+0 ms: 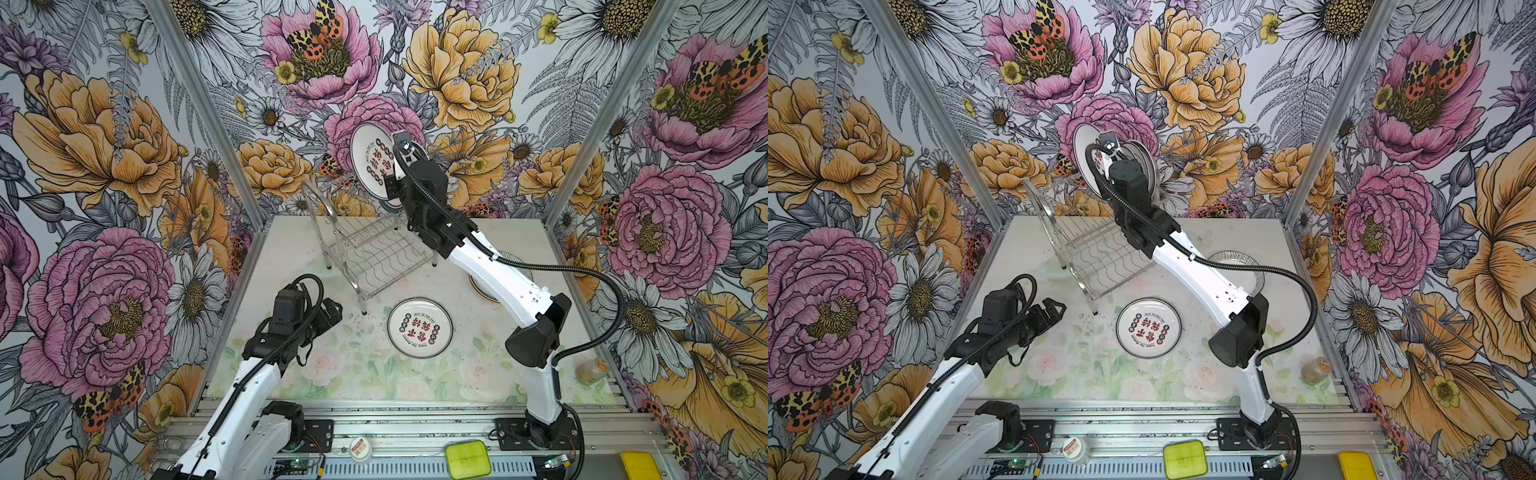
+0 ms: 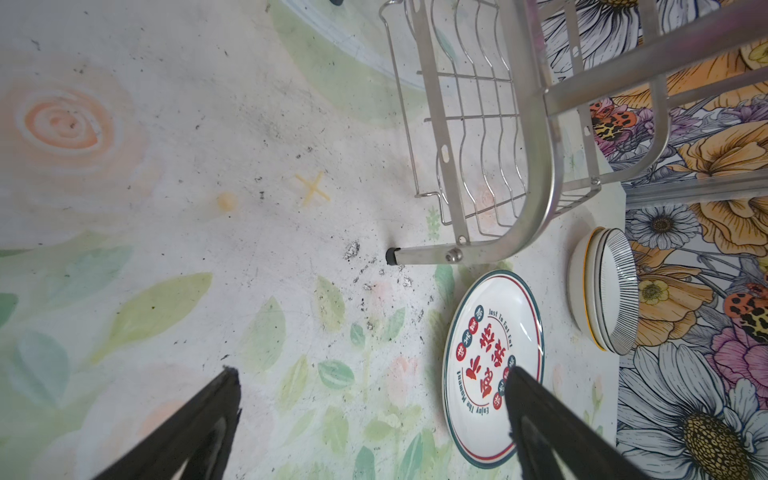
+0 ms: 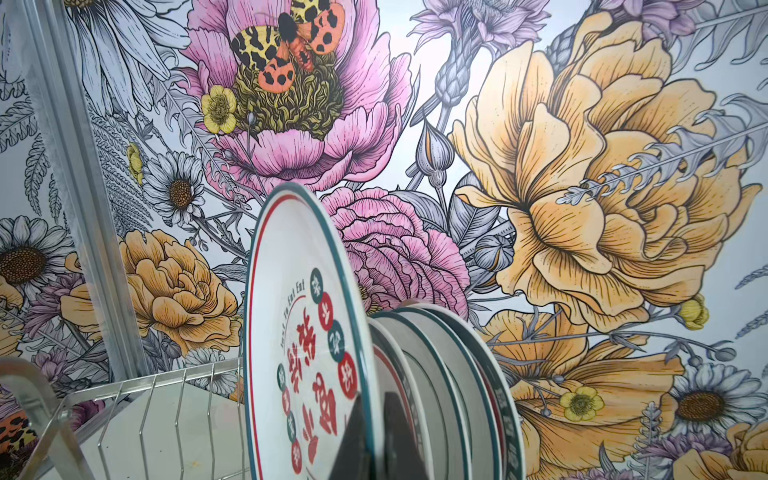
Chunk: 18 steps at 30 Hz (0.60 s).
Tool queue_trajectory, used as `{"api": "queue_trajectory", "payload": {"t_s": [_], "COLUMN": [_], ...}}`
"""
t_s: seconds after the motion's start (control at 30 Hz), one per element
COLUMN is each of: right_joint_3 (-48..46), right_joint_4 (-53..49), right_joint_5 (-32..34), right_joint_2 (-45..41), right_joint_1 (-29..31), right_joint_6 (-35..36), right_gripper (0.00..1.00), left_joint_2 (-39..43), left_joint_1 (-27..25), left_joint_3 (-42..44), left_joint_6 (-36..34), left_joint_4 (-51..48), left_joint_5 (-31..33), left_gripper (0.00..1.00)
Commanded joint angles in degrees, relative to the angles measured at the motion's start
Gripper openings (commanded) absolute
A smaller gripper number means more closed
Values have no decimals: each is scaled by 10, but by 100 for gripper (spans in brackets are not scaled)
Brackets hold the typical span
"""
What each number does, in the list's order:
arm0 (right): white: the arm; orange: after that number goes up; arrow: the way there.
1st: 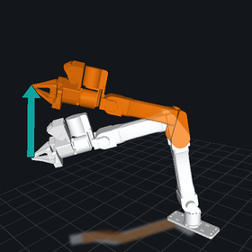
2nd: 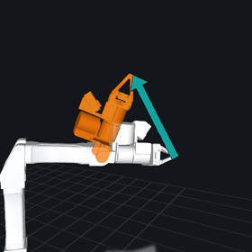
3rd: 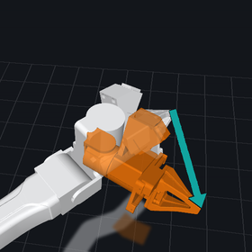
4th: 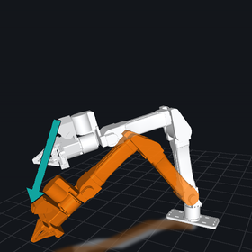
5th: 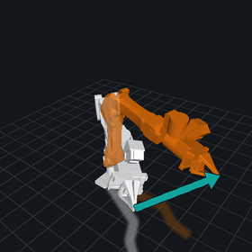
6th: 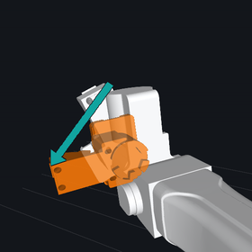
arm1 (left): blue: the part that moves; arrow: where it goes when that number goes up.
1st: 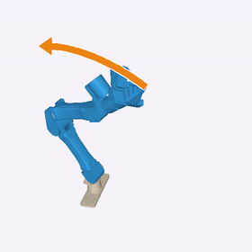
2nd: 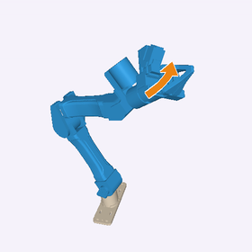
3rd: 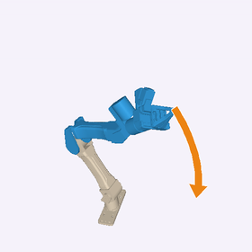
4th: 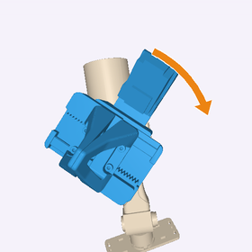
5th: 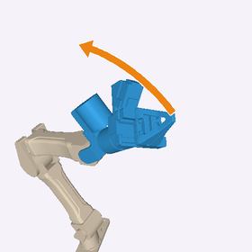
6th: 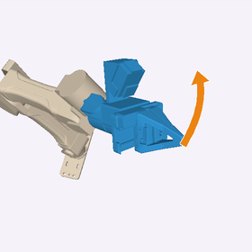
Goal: Unload the plates from the dish rack
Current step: 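Lift the white red-printed plate up out of the rack with the right gripper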
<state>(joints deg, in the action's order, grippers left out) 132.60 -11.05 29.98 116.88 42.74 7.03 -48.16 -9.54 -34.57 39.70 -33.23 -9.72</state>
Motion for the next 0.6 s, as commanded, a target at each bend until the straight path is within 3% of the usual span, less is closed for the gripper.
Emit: {"api": "queue_trajectory", "payload": {"t_s": [0.0, 0.27, 0.57], "right_joint_3": [21, -103, -431], "right_joint_4": [61, 66, 83], "right_joint_5": [7, -7, -43], "right_joint_2": [-58, -184, -431], "right_joint_1": [-3, -22, -127], "right_joint_6": [11, -24, -170], "right_gripper": [0, 0, 0], "left_joint_2": [-2, 2, -4], "left_joint_1": [4, -45, -142], "left_joint_3": [-22, -46, -61], "left_joint_6": [-22, -31, -7], "left_joint_4": [1, 2, 45], "left_joint_5": [-36, -45, 10], "left_gripper": [99, 99, 99]}}
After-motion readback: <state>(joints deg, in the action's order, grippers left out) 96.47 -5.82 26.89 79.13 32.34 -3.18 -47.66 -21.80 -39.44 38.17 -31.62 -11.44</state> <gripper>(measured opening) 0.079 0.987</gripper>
